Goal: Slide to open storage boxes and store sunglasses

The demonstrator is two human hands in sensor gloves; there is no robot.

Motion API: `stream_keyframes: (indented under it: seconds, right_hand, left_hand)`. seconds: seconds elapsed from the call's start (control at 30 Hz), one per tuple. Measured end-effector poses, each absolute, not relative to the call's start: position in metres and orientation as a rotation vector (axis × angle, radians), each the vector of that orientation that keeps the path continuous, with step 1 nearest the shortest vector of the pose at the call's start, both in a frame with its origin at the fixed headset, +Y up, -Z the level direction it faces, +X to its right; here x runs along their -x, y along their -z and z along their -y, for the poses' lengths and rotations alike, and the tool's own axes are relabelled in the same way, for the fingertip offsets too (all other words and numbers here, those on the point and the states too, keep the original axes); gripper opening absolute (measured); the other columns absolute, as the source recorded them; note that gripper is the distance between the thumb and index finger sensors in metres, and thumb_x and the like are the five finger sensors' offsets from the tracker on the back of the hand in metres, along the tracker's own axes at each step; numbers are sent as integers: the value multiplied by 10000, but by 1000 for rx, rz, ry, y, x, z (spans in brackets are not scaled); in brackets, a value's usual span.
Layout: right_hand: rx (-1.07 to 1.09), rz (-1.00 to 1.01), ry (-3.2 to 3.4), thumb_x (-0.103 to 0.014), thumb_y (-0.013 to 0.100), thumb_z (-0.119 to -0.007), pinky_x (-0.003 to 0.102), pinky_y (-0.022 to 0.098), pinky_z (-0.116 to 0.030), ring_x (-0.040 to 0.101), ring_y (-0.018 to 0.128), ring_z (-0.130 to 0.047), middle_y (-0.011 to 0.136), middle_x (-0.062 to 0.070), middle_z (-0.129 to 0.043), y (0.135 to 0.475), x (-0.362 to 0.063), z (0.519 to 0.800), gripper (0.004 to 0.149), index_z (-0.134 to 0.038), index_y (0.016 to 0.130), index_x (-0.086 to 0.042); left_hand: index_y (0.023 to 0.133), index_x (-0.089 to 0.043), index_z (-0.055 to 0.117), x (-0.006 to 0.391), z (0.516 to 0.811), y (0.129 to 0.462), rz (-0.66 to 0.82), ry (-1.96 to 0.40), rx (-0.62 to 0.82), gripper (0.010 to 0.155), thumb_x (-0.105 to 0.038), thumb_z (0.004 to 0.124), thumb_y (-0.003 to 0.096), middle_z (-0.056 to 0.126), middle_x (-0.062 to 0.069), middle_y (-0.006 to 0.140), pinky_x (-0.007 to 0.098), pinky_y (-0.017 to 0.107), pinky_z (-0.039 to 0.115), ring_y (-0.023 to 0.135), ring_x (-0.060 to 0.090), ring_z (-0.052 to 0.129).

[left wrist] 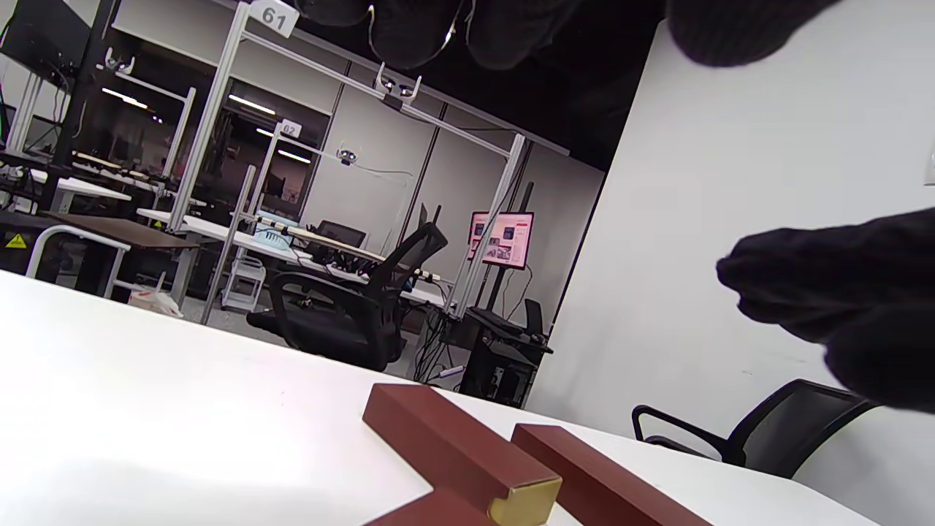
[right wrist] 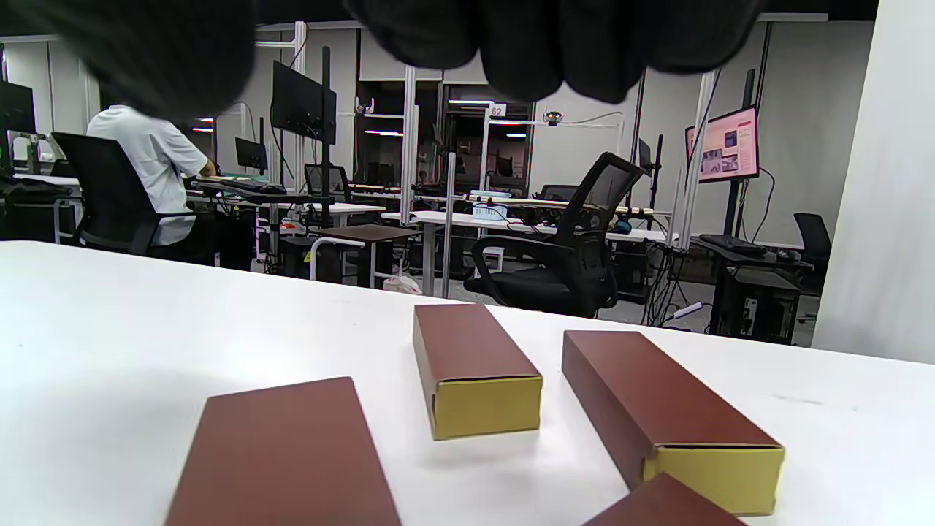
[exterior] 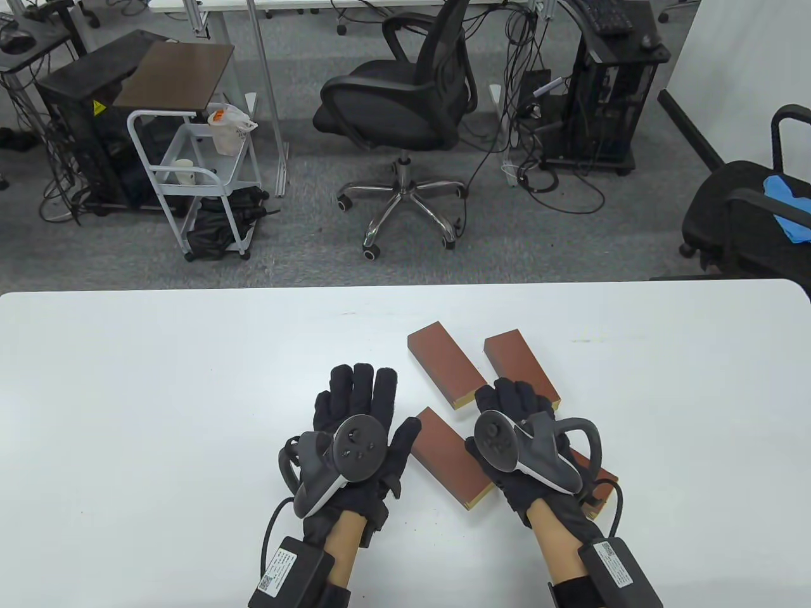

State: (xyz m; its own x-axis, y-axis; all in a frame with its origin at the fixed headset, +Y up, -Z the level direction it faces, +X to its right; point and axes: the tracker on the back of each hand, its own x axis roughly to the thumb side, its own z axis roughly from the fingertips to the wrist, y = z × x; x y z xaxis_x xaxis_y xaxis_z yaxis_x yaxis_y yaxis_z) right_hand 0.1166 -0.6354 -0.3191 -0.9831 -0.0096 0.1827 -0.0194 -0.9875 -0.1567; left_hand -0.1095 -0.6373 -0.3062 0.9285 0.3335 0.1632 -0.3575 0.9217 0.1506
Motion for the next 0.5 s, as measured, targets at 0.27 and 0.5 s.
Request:
stream_keyframes:
  seconds: [0.27,0.5]
  right_hand:
    - [-221,234,-3077,-582,317,-767,519,679,-588,395,931,-605,1036,112,-569,319,-117,630,716,-574,924,-253]
    - [-189,221,-3056,-586,317,-765,520,681,-584,395,934,-600,1038,113,-564,320,-125,630,717,-571,925,-259]
  left_hand:
    - [1085,-367,537,107,636,300,149,-428,-196,714,-651,575,431,475,-34,1180,542,781,381,1120,255,332]
    - [1087,-361,534,105,637,303,138,-421,-182,714,-644,580,434,478,-29,1180,545,781,386,1120,260,337]
